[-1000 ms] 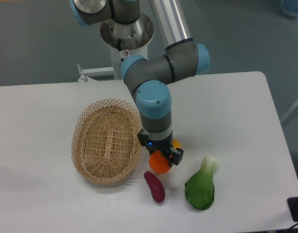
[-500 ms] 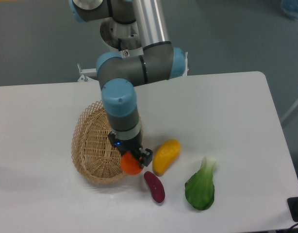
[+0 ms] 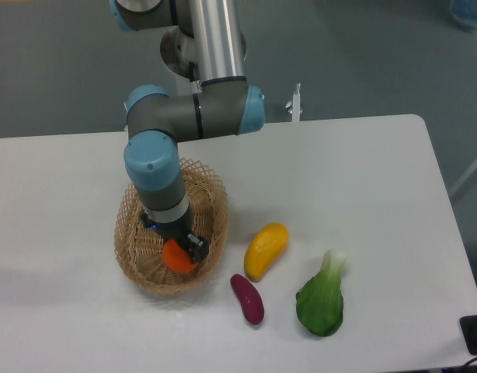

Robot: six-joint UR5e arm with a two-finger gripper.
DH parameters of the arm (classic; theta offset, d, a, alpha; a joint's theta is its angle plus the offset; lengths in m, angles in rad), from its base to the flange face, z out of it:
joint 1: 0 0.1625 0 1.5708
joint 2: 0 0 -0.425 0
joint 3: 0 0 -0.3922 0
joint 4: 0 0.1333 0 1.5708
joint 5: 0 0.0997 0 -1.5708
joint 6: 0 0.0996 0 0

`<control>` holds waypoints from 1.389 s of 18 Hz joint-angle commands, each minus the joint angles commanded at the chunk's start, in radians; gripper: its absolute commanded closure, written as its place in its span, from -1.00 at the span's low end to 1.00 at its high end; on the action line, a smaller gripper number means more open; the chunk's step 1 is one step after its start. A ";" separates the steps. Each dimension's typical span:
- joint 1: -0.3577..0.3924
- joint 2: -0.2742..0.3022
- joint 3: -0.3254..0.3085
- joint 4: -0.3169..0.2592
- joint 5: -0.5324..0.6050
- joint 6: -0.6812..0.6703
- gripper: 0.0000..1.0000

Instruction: Place the orange in the basket

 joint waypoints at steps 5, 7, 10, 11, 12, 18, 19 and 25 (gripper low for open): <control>-0.017 0.002 -0.014 0.000 -0.006 -0.002 -1.00; -0.018 0.005 -0.023 0.002 -0.009 0.002 -1.00; -0.018 0.002 -0.021 0.030 -0.008 0.001 -1.00; -0.018 0.003 -0.021 0.040 -0.005 0.003 -1.00; -0.017 0.003 -0.015 0.041 0.000 0.002 -1.00; 0.081 0.029 0.018 0.058 0.038 0.014 -1.00; 0.104 0.032 0.026 0.057 0.038 0.015 -1.00; 0.256 0.044 0.046 0.044 0.029 0.101 -1.00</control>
